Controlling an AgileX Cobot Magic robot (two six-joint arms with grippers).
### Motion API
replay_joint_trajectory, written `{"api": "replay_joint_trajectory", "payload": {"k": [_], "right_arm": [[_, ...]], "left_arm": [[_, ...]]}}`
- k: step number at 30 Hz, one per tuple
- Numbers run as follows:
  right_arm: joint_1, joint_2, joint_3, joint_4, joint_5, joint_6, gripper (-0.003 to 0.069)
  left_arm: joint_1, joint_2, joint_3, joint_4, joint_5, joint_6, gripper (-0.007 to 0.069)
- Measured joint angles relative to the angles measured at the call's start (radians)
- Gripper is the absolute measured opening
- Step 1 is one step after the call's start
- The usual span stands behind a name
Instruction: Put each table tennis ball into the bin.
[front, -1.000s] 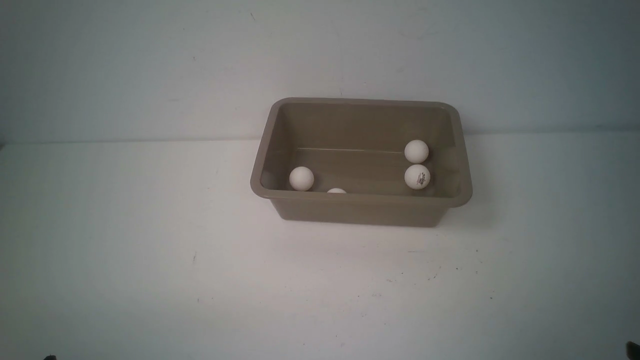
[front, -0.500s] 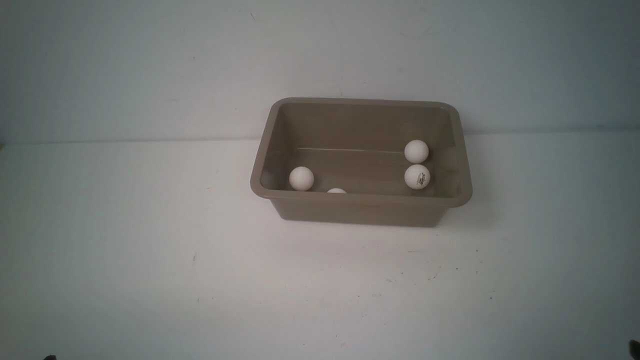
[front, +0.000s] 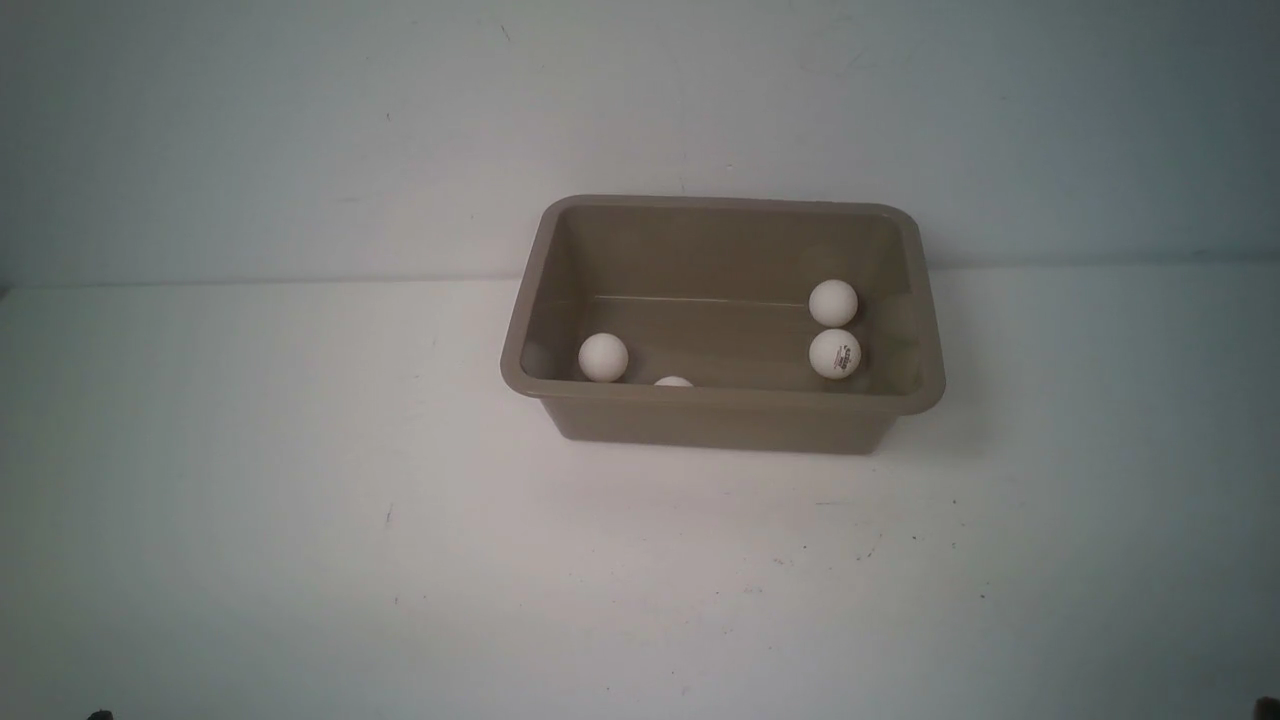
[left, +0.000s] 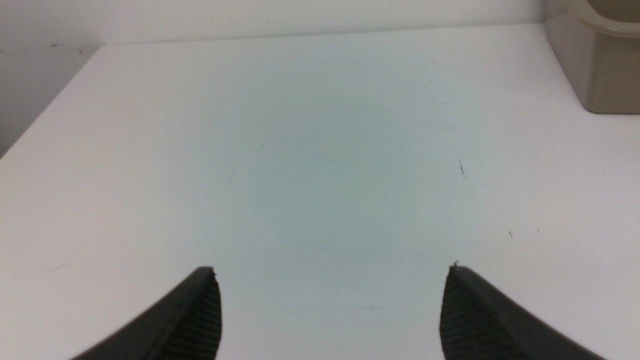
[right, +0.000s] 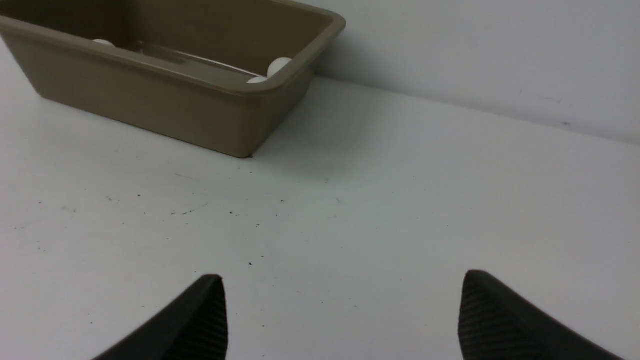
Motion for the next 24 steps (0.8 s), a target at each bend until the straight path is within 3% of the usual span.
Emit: {"api": "replay_joint_trajectory", "payload": {"k": [24], "right_arm": [[0.000,0.000,0.083,0.001,-0.094,-0.011,0.0564]], "left_arm": [[0.000,0.000,0.000,-0.001,0.000,-0.001,0.0531]]}}
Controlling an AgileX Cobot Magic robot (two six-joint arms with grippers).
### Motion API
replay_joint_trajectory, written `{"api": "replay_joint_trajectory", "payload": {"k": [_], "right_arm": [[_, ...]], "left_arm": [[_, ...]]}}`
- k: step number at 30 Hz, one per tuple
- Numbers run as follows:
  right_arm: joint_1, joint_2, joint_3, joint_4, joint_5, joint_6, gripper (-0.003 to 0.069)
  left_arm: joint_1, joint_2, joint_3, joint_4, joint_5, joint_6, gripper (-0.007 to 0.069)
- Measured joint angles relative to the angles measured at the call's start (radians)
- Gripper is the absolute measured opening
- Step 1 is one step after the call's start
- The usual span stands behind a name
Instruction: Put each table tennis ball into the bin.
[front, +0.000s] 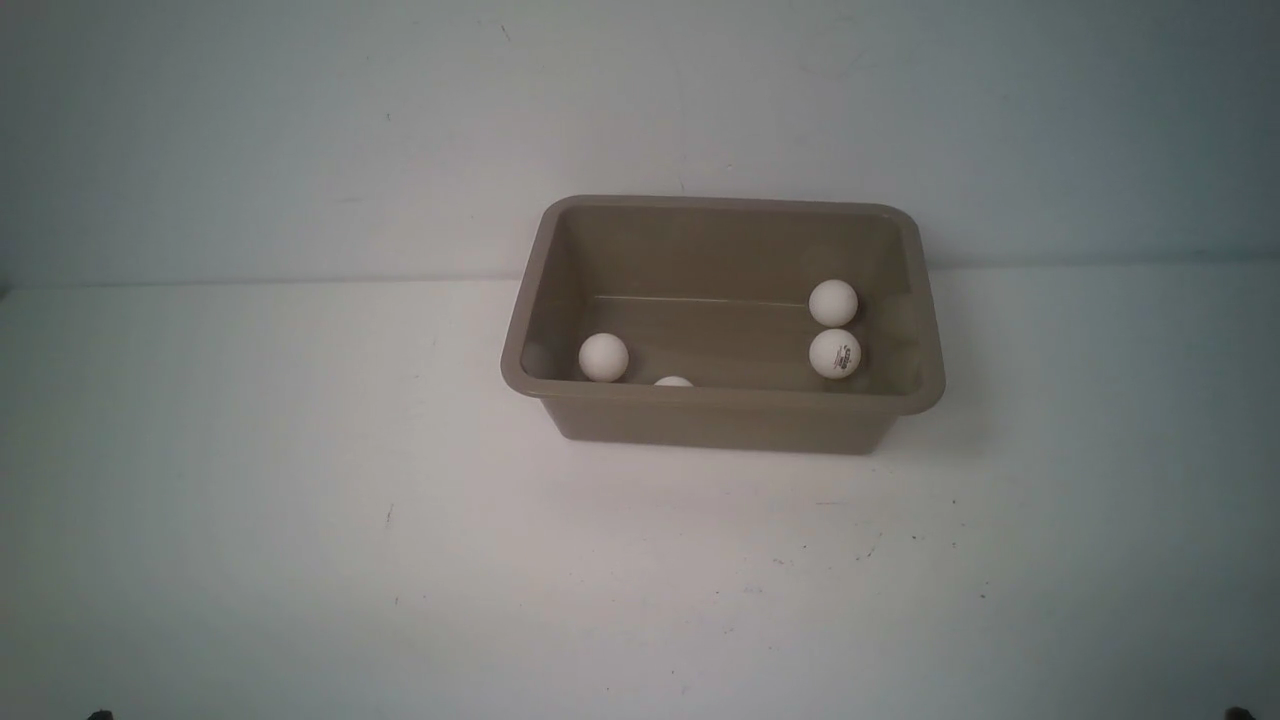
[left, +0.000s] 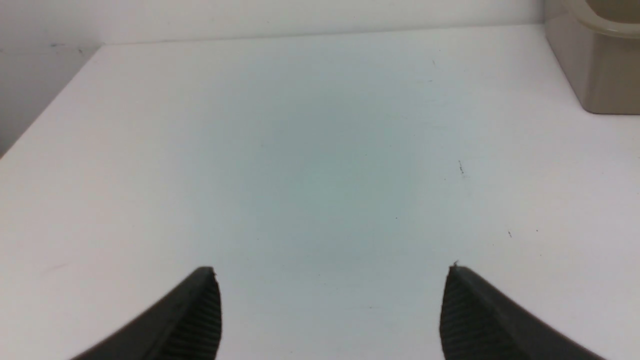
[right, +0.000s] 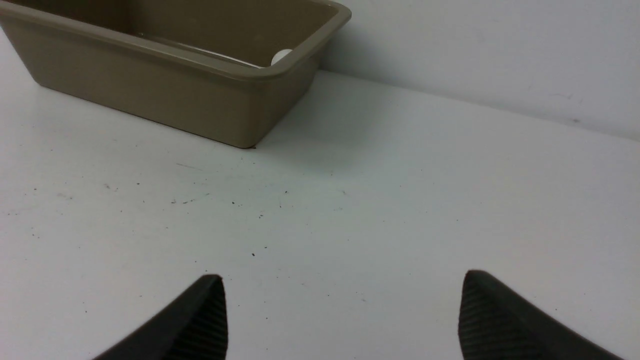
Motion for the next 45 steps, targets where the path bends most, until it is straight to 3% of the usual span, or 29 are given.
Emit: {"api": "replay_joint_trajectory", "payload": {"k": [11,22,45], "right_arm": [[-0.006,0.000,0.001,-0.006,-0.004,0.072,0.0564],[-0.232,0.000,0.002,-0.003,-0.015,0.102,0.0564],[-0.243,0.000,0.003,0.000,-0.019,0.102,0.0564]], "left_arm": [[0.000,0.000,0.000,0.000,0.000,0.000,0.0531],[0.000,0.000,0.000,0.000,0.000,0.000,0.0531],[0.000,0.000,0.000,0.000,0.000,0.000,0.0531]]}}
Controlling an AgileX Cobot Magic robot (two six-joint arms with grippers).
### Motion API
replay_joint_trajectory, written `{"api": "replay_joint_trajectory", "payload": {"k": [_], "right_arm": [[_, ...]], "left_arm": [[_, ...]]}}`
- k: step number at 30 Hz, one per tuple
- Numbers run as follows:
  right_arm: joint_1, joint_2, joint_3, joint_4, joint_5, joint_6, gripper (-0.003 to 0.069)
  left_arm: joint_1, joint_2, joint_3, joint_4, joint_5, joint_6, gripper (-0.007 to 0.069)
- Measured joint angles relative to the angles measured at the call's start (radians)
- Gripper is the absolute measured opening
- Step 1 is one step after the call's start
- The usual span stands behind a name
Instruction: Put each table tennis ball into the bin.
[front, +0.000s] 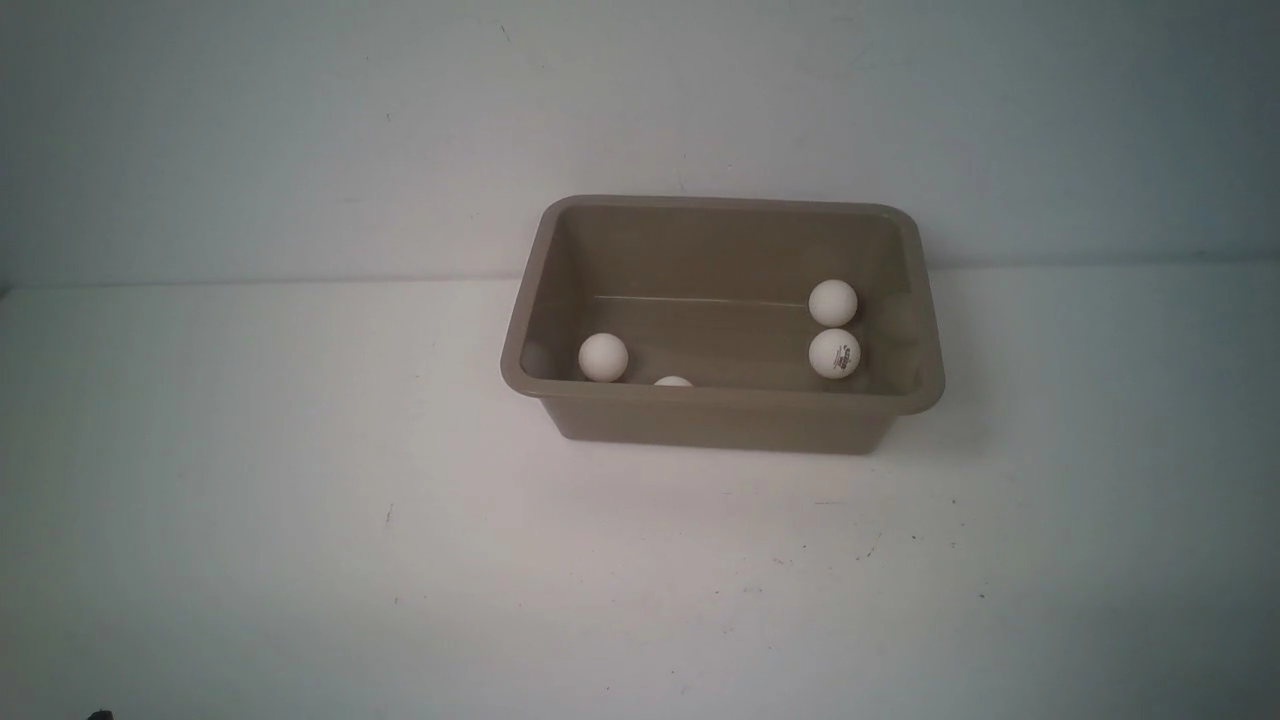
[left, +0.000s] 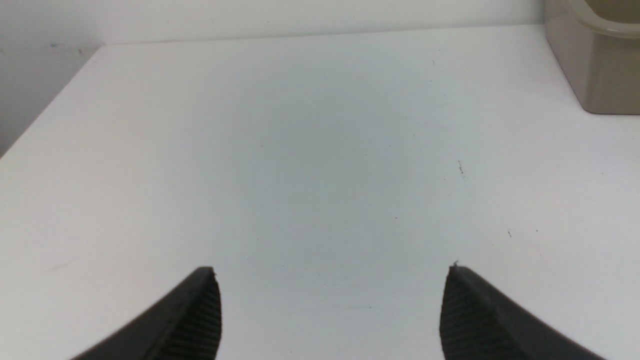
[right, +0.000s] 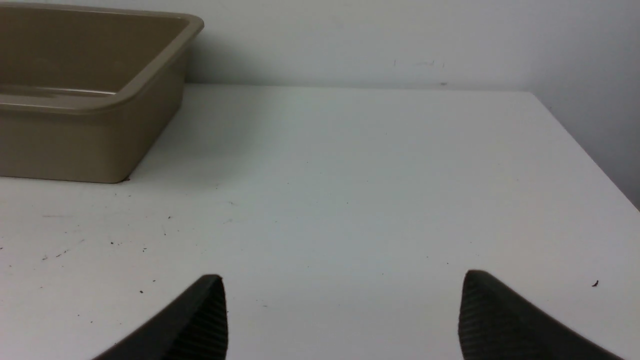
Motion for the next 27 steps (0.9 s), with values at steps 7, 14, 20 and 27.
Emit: {"api": "replay_joint_trajectory", "payload": {"k": [7,14,20,27], "right_arm": [[0.000,0.000,0.000,0.000,0.000,0.000,0.0564],[0.000,0.000,0.000,0.000,-0.001,0.000,0.0564],[0.000,0.000,0.000,0.000,-0.001,0.000,0.0564],[0.000,0.000,0.000,0.000,-0.001,0.000,0.0564]], "left_arm": [[0.000,0.000,0.000,0.000,0.000,0.000,0.0531],[0.023,0.000,0.000,0.000,0.000,0.000,0.0531],[0.063,0.000,0.000,-0.001,0.000,0.000,0.0531],[0.066,0.000,0.000,-0.001,0.000,0.000,0.0531]]}}
